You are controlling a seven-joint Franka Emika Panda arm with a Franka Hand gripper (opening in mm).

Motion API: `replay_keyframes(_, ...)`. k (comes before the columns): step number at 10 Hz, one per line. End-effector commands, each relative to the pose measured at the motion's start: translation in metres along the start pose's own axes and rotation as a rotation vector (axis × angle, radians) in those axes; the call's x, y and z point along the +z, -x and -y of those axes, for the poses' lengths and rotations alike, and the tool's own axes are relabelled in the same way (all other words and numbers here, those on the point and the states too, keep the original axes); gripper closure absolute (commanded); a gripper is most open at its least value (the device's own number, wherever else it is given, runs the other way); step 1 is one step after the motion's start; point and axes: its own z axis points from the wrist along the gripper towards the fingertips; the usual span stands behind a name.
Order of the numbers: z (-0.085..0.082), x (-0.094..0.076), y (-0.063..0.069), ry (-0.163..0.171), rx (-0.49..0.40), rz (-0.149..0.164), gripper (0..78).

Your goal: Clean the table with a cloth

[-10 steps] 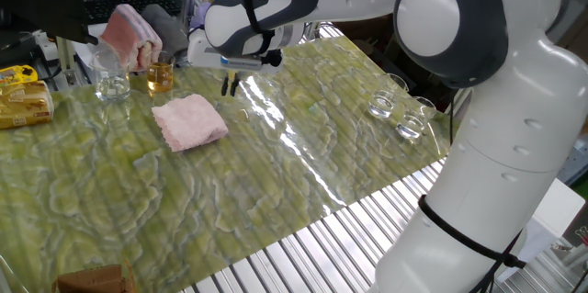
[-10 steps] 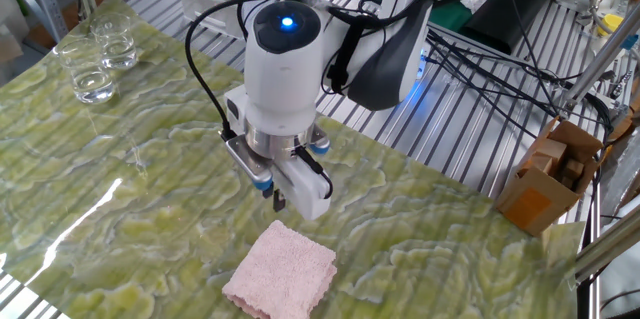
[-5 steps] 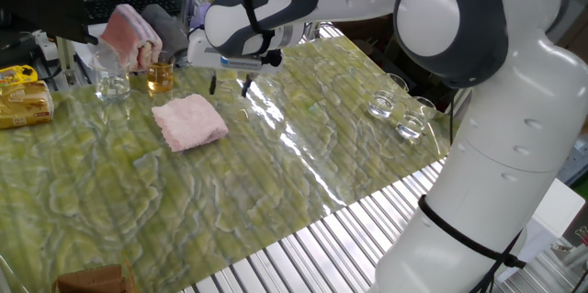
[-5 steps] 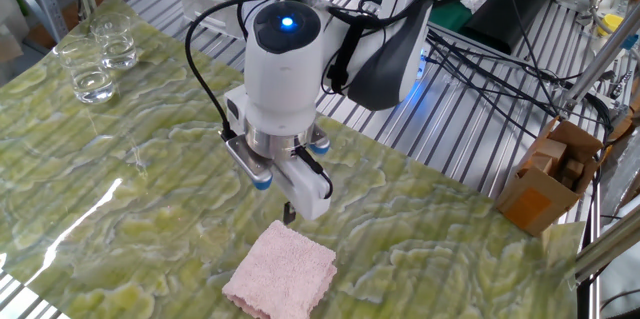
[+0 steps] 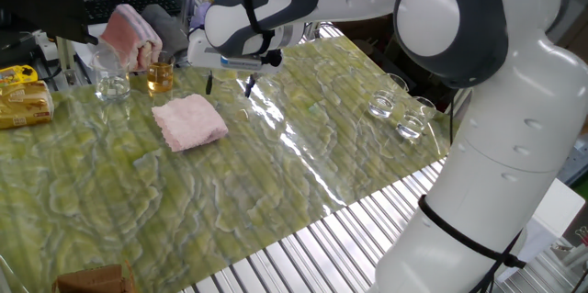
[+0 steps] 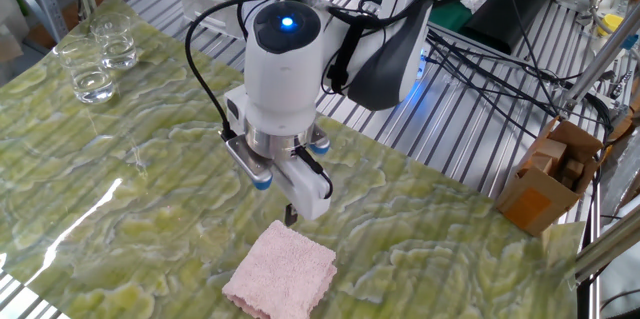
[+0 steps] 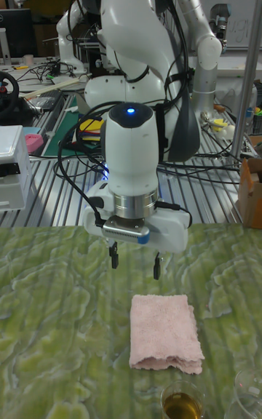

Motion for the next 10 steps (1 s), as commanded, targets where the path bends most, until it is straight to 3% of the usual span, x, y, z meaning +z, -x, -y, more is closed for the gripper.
replay_keyframes(1, -0.0106, 0.0384, 0.0169, 0.006, -0.074, 0.016, 0.1)
replay_keyframes(5, -0.0111, 0.0365, 0.0157, -0.014, -0.058, 0.0, 0.1)
replay_keyframes(7, -0.0111, 0.0365, 0.0157, -0.041, -0.038, -0.061, 0.1)
replay_keyframes(10, -0.0111, 0.0365, 0.0157, -0.053, -0.044, -0.069, 0.1)
